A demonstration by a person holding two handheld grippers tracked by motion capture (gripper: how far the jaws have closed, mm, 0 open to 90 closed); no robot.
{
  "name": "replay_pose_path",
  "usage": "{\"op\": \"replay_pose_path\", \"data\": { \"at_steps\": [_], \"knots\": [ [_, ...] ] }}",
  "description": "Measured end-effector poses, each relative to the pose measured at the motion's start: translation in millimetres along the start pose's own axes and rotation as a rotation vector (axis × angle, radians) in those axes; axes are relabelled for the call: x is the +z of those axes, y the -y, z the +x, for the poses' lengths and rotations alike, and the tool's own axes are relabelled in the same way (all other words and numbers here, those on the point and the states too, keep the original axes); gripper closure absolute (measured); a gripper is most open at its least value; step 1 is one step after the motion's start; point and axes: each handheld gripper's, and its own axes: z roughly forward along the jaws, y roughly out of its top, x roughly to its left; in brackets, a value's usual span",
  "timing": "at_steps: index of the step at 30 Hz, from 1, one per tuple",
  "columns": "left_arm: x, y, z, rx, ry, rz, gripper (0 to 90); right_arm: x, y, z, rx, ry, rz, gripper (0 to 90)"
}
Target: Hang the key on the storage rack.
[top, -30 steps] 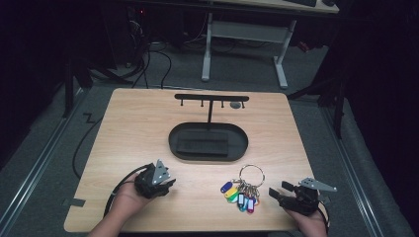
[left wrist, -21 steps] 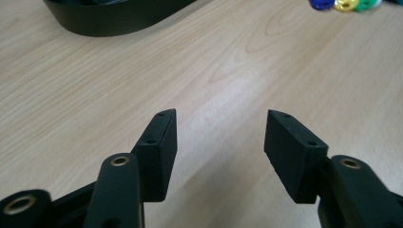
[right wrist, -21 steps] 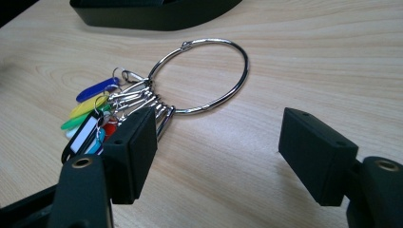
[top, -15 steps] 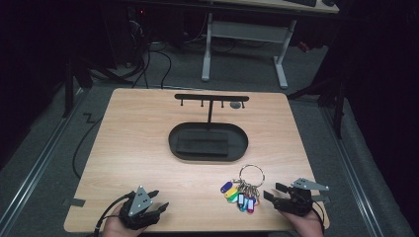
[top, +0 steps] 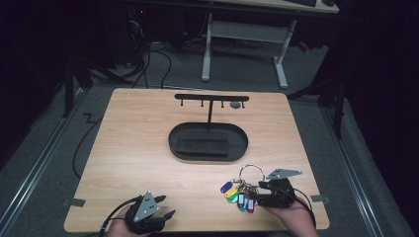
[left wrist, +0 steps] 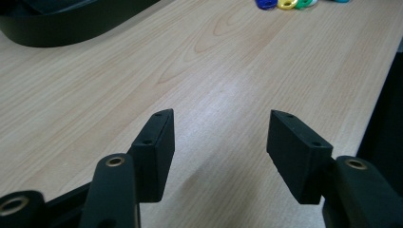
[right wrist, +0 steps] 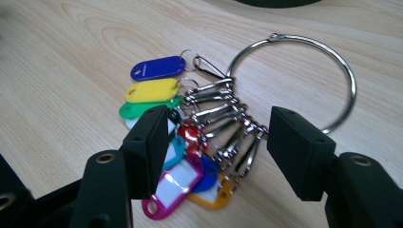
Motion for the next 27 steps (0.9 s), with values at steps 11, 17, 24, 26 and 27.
{"op": "replay_pose_path", "data": {
  "at_steps": [11, 17, 24, 26, 27],
  "knots": [
    [-0.5, -1.5, -5.1, 0.047, 0.012, 0.001, 42.8, 18.7, -33.6, 12.0, -0.081, 0.060, 0.248, 39.8],
    [-2.2, -1.0, -3.3, 0.048, 0.005, -0.006, 42.8, 28.1, -48.2, 13.1, -0.117, 0.075, 0.357, 39.8],
    [-1.6, -1.0, -5.3, 0.057, 0.012, -0.001, 42.9, 41.3, -74.9, 5.4, -0.105, 0.087, 0.423, 45.8],
    [-1.3, -1.0, -6.4, 0.063, 0.015, 0.002, 42.9, 45.6, -83.3, 4.6, -0.108, 0.097, 0.439, 48.2],
    [-1.0, -1.1, -7.3, 0.068, 0.018, 0.006, 42.9, 47.6, -86.4, 4.8, -0.102, 0.101, 0.447, 49.1]
  ]
}}
